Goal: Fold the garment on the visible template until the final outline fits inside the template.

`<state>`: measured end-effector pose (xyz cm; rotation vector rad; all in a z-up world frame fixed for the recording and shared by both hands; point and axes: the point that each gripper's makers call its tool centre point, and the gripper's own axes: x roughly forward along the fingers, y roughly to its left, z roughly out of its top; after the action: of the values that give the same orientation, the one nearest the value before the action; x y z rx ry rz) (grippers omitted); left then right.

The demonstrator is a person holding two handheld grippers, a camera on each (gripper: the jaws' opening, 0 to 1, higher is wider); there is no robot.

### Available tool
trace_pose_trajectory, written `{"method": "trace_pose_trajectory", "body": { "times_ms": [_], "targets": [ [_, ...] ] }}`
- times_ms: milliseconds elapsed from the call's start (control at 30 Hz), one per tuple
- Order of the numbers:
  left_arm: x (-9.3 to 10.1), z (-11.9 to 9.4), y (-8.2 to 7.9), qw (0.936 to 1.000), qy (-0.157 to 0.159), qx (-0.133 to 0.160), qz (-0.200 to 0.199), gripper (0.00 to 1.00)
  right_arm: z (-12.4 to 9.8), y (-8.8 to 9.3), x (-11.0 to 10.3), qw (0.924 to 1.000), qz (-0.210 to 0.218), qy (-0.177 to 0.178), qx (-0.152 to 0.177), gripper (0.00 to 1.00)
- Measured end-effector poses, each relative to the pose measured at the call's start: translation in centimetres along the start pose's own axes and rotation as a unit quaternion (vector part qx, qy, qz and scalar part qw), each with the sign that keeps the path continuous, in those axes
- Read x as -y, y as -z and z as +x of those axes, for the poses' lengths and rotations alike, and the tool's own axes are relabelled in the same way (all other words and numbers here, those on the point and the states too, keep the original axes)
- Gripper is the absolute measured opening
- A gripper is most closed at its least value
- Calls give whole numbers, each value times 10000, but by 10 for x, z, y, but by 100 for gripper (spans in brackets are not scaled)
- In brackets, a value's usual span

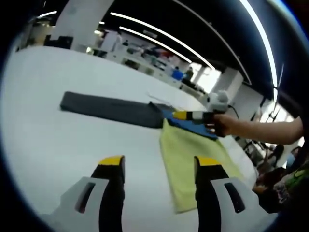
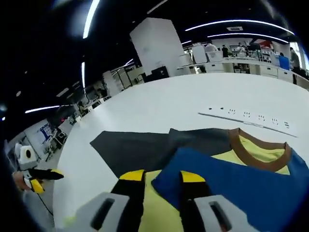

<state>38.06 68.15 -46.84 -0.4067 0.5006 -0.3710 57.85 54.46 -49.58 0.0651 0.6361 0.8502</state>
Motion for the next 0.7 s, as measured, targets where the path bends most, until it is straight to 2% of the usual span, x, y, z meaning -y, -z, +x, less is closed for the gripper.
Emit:
{"method": "trace_pose_trajectory", "body": {
  "times_ms": [133, 267, 300, 700],
  "targets": [
    [1, 0, 1, 10000, 10, -13, 1, 54, -4, -4, 6, 9999, -74, 12, 116, 46],
    [3, 0, 0, 10000, 33, -24, 8, 54, -7, -5, 12, 9997, -107, 160, 147, 74],
    [4, 0, -1, 10000, 48, 3, -8, 54, -10, -4, 13, 9995, -170, 195, 153, 78],
    [14, 10, -8, 9997, 214, -28, 112, 54, -40, -2, 22, 9994, -189, 267, 147, 81]
  ]
}}
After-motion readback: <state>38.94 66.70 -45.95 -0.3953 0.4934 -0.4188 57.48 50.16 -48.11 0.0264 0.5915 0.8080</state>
